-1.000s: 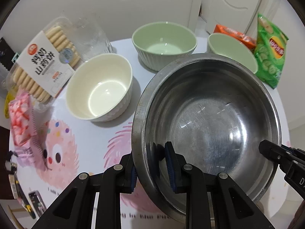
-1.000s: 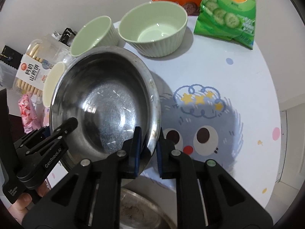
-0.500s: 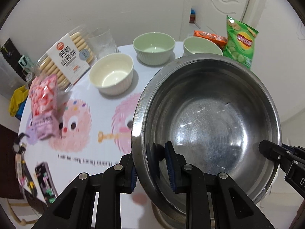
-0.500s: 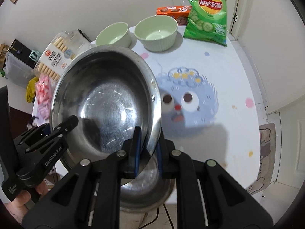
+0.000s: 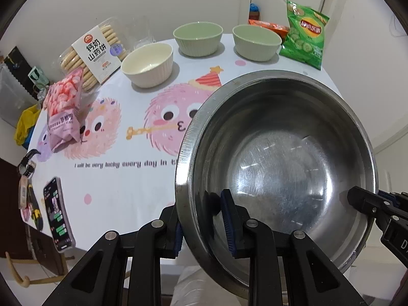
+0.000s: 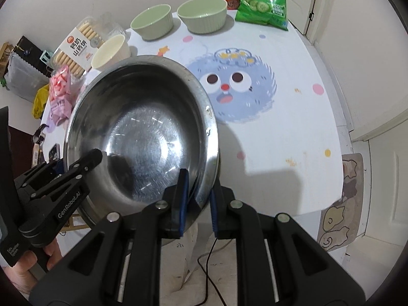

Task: Organize plates and bowls

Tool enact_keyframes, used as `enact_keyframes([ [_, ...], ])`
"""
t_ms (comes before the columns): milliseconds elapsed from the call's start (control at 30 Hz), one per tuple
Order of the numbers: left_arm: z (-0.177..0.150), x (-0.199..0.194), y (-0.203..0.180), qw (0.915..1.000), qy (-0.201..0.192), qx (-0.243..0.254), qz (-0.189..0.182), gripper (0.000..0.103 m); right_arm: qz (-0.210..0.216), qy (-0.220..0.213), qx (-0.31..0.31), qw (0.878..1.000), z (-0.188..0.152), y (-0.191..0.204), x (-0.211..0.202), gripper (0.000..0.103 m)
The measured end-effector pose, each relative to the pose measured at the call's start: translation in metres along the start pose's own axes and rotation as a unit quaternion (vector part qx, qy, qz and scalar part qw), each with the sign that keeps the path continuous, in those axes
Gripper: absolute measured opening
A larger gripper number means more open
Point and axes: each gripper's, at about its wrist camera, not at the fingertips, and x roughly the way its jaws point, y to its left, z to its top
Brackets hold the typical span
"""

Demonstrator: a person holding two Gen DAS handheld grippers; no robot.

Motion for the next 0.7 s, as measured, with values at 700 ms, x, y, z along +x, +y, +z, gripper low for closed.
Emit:
enact_keyframes([
  [700,-0.018,0.027,-0.011,0.9991,0.01,0.009,0.039,0.029,-0.018,0.019,-0.009,1.0,-0.018,-0.005,0.034,0.019],
])
